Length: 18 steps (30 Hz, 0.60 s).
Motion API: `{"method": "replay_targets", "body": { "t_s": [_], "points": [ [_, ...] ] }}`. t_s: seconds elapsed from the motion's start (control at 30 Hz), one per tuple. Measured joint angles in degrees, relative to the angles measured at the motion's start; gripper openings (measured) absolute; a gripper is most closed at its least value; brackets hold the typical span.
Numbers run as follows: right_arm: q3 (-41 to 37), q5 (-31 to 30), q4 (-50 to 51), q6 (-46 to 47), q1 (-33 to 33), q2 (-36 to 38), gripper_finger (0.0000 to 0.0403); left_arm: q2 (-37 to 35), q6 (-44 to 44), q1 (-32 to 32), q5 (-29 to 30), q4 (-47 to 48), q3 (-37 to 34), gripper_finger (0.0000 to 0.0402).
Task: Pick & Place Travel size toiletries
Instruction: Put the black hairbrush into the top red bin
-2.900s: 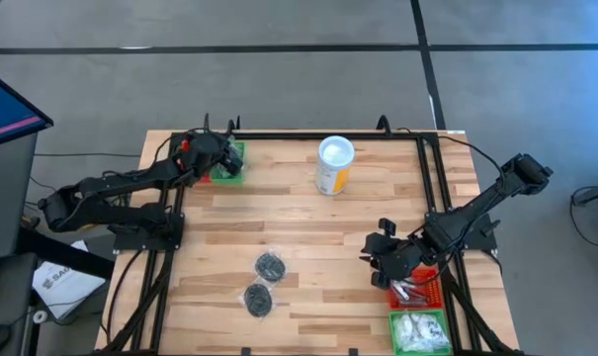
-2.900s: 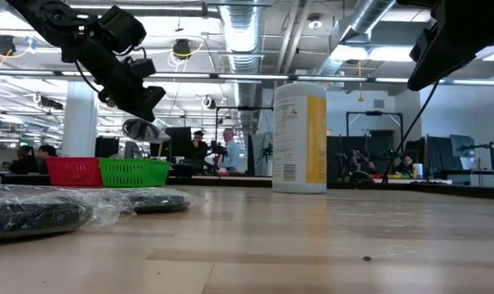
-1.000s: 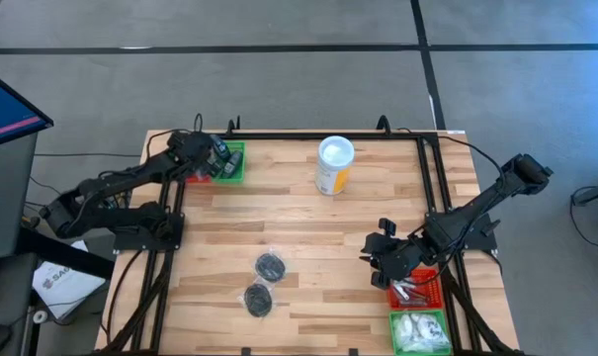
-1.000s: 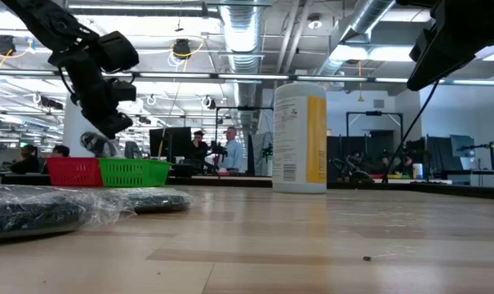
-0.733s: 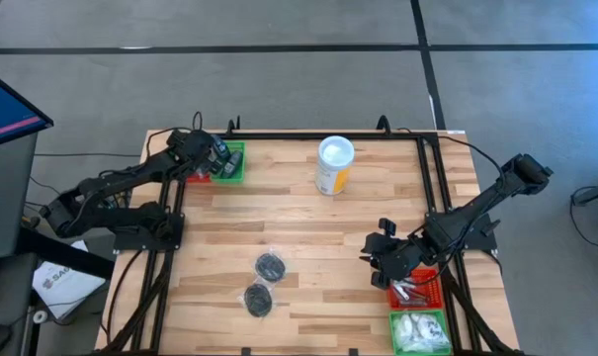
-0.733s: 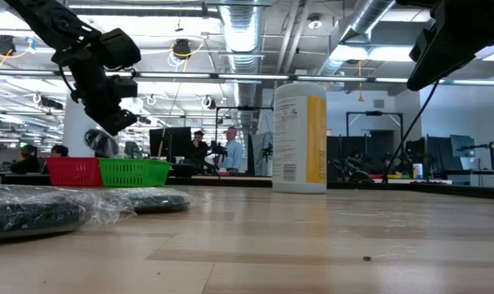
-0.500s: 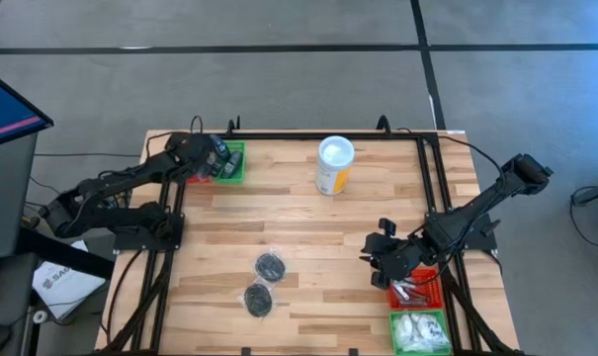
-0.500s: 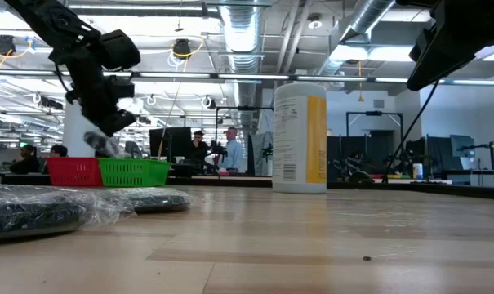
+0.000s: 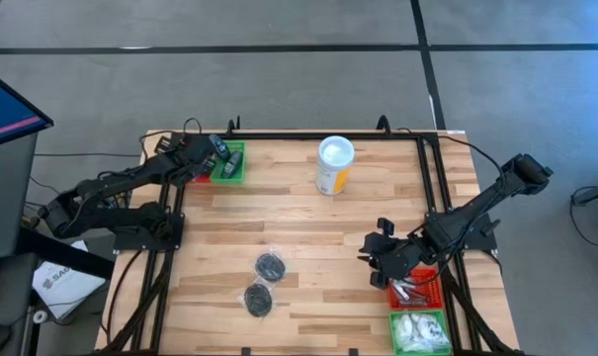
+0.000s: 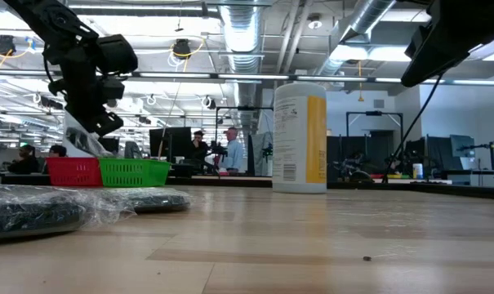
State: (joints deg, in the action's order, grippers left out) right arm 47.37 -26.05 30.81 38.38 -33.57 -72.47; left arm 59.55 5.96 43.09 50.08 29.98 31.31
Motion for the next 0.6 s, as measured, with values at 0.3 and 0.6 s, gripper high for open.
{"method": "replay_targets", "body": {
  "t_s": [0.3, 0.6],
  "points": [
    [0.00, -0.02, 0.00, 0.02, -0.01, 0.00, 0.0072, 0.02, 0.48, 0.04, 8.07, -0.21, 0.00, 0.0000],
    [0.00, -0.02, 0.00, 0.04, -0.01, 0.00, 0.0072, 0.07, 0.51, 0.04, 11.86, -0.57, 0.00, 0.0000]
  ]
}}
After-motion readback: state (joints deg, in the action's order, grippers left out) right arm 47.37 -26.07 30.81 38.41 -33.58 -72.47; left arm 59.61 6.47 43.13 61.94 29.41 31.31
